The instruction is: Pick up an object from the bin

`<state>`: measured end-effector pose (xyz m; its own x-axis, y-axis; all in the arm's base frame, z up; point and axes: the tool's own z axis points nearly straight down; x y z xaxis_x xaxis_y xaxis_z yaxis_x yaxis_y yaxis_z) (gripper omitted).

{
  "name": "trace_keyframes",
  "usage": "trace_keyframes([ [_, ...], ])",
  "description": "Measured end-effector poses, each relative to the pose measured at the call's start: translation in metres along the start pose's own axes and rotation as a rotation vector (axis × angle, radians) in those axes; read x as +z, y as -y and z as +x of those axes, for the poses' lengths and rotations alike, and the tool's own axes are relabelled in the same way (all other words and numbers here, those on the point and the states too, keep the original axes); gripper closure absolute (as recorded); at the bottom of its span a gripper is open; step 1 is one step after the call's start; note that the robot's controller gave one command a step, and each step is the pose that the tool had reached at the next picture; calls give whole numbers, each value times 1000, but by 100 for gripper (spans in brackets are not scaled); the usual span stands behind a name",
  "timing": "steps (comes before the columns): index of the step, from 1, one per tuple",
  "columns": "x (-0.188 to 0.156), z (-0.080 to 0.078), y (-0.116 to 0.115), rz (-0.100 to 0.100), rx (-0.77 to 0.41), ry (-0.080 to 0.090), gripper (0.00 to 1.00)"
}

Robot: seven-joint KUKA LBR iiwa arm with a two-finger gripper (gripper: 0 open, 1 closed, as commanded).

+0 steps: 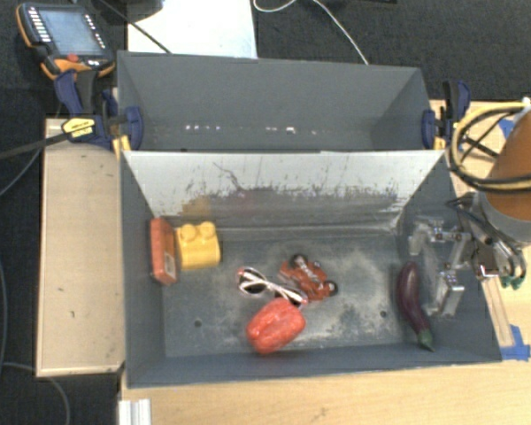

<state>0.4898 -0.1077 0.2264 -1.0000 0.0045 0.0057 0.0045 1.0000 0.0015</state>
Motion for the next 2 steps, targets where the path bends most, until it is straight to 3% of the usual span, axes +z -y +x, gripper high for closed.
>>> trace_keyframes([
  [1,-5,-2,-1,2,-6,9,0],
  [2,64,-23,-31,-1,142,-1,0],
])
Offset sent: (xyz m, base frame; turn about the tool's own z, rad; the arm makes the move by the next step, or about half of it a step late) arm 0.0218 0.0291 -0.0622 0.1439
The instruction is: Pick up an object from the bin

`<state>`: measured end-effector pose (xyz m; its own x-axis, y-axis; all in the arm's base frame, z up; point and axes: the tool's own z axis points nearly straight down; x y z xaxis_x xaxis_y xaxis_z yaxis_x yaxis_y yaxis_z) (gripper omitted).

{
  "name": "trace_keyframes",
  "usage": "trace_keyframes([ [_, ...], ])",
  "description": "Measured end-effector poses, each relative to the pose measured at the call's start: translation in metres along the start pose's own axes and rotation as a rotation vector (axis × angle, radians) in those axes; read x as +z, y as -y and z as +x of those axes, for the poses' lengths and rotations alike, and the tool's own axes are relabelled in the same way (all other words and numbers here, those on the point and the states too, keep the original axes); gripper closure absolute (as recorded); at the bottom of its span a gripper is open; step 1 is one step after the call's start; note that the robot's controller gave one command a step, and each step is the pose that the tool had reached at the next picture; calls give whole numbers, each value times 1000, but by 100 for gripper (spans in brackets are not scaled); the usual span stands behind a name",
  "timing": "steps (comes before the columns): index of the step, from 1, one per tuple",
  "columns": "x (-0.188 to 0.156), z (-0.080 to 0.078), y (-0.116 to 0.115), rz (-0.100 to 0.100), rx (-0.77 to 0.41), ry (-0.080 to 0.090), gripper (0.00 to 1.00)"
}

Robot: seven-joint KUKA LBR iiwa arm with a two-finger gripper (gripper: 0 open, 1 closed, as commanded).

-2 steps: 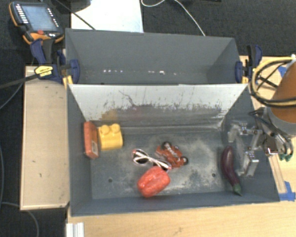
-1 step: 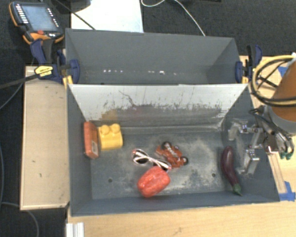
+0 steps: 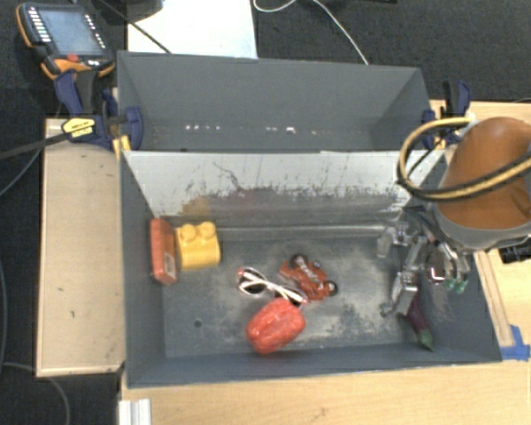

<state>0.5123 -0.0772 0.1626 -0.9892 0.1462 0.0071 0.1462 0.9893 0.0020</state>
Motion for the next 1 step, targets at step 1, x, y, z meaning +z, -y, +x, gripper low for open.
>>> trace_keyframes([
  [1,-66,24,-4,0,263,13,0],
])
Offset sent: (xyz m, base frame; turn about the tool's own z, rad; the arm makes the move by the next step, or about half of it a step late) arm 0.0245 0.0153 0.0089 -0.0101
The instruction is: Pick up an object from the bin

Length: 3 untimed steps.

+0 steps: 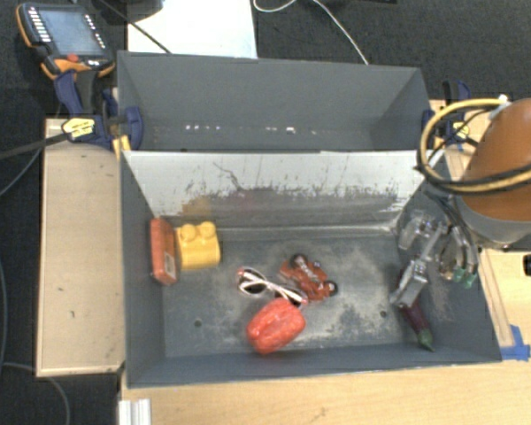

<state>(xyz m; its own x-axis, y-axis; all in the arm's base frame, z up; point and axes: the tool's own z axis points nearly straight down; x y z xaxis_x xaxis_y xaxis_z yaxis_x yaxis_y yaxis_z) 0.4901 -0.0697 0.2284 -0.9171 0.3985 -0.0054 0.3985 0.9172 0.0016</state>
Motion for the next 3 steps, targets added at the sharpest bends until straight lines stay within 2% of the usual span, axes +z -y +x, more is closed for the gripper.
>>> trace_keyframes([
  [1,60,-41,-27,-1,-275,-10,0],
  [2,55,-11,-39,-1,131,-1,0],
  [3,-36,13,-87,-4,423,-3,0],
])
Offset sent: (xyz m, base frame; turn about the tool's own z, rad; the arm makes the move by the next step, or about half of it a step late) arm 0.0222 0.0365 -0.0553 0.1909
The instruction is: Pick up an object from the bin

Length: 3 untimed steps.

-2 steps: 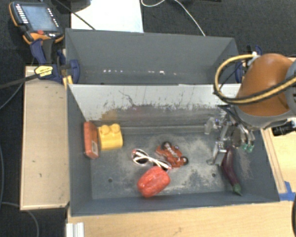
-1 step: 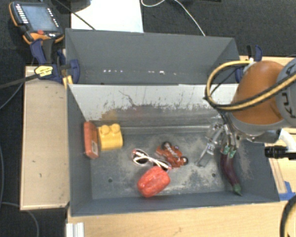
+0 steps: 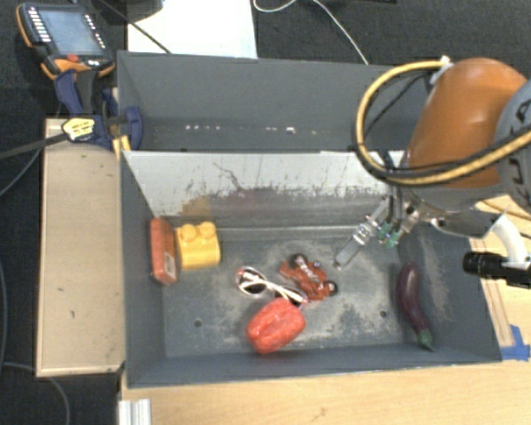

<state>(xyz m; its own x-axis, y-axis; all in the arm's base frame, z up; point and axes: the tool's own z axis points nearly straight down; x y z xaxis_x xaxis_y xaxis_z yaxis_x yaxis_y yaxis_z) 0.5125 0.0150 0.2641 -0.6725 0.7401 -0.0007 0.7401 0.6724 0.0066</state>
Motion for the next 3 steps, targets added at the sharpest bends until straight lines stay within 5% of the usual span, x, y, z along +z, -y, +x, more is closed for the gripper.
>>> trace_keyframes([
  [1,110,25,-11,0,-149,2,0],
  [2,94,49,-39,1,-166,0,0],
  [3,176,44,-47,-2,-172,-1,0],
])
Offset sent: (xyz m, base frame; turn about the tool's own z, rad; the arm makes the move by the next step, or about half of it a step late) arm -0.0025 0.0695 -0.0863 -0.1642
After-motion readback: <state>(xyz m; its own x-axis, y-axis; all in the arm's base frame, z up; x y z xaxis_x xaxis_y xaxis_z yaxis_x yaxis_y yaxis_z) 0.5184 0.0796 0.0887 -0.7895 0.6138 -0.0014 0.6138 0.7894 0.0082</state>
